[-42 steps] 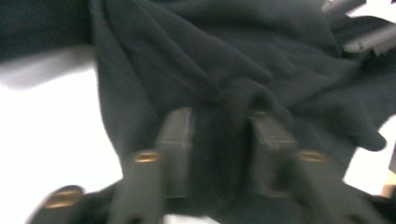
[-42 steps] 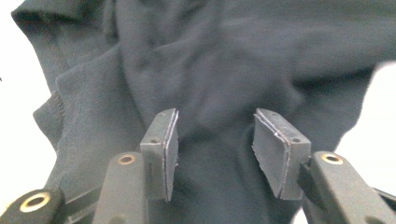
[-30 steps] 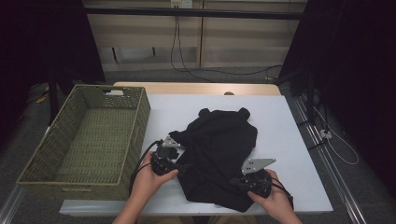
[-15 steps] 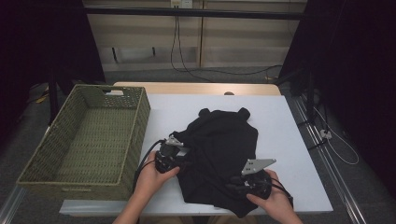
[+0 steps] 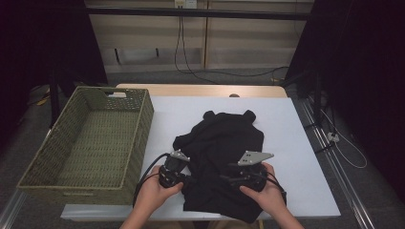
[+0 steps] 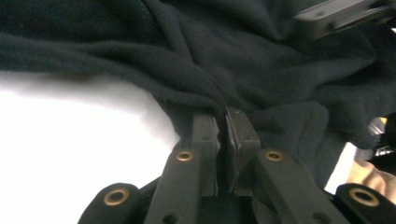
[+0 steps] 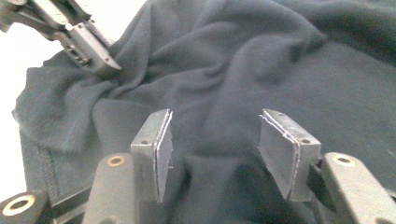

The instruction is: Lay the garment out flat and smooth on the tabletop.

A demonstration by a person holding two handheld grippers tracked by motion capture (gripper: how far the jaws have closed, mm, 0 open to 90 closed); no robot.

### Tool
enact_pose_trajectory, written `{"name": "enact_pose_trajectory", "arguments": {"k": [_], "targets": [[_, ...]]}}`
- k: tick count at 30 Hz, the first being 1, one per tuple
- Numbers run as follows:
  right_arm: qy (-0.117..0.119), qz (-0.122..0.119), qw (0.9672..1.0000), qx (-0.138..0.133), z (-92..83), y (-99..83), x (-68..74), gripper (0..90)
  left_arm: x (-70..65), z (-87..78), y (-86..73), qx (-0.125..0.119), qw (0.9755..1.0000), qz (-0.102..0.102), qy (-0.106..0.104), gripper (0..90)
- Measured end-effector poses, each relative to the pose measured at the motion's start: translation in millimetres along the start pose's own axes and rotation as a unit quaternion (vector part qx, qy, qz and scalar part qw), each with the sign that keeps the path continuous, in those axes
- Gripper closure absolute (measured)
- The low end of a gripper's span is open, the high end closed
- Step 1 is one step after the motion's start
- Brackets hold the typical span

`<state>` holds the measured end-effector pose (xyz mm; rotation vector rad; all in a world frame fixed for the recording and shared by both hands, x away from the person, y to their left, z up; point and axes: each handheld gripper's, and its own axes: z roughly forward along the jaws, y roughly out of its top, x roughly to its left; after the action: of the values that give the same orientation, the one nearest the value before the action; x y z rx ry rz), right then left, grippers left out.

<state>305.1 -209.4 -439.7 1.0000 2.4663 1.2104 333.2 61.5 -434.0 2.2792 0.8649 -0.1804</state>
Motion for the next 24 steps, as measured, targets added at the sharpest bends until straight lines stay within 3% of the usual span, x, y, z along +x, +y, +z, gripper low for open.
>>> {"name": "enact_pose_trajectory", "arguments": {"k": [4, 7, 9, 11, 12, 13, 14, 15, 16, 21, 24], "targets": [[0.015, -0.009, 0.9997, 0.019, 15.3, 1.3, 3.5, 43.2, -5.5, -0.9, -2.1, 0.002, 1.0000, -0.001, -0.007, 84.0], [0.013, -0.012, 0.9991, 0.038, 22.0, 0.6, 3.3, 44.7, -8.0, -0.2, -3.5, 0.005, 0.9999, -0.001, -0.010, 83.9], [0.002, -0.023, 0.9994, 0.028, 26.7, -3.1, 3.3, 54.4, -9.4, -0.1, -3.6, 0.006, 0.9999, 0.002, -0.013, 83.8], [0.003, -0.023, 0.9993, 0.029, 26.4, -2.8, 3.2, 57.5, -9.9, 0.4, -3.2, 0.005, 0.9999, -0.001, -0.013, 83.7], [0.006, -0.023, 0.9992, 0.032, 24.1, -3.4, 2.6, 67.8, -9.0, 0.4, -2.9, 0.006, 0.9999, 0.000, -0.013, 81.8], [0.006, -0.023, 0.9992, 0.032, 24.1, -3.4, 2.6, 67.8, -8.3, 1.0, -2.7, 0.002, 0.9999, -0.004, -0.012, 81.8], [0.015, -0.015, 0.9993, 0.032, 20.9, -5.3, 0.5, 76.3, -6.2, 0.2, -1.7, -0.002, 1.0000, -0.001, -0.007, 77.6], [0.015, -0.015, 0.9993, 0.032, 20.9, -5.3, 0.5, 76.3, -6.2, 0.2, -1.7, -0.002, 1.0000, -0.001, -0.007, 73.2], [0.034, -0.003, 0.9988, 0.035, 17.0, -7.7, -1.2, 81.3, -5.3, -2.8, 0.7, -0.016, 0.9999, 0.002, -0.001, 70.2], [0.051, -0.009, 0.9977, 0.044, 11.5, -10.8, 5.2, 83.2, -1.6, -11.1, 5.7, -0.045, 0.9989, 0.006, 0.016, 53.9], [0.068, -0.022, 0.9957, 0.058, 5.9, -12.7, 15.1, 83.5, 2.7, -14.8, 8.2, -0.058, 0.9980, 0.006, 0.026, 52.6]]}}
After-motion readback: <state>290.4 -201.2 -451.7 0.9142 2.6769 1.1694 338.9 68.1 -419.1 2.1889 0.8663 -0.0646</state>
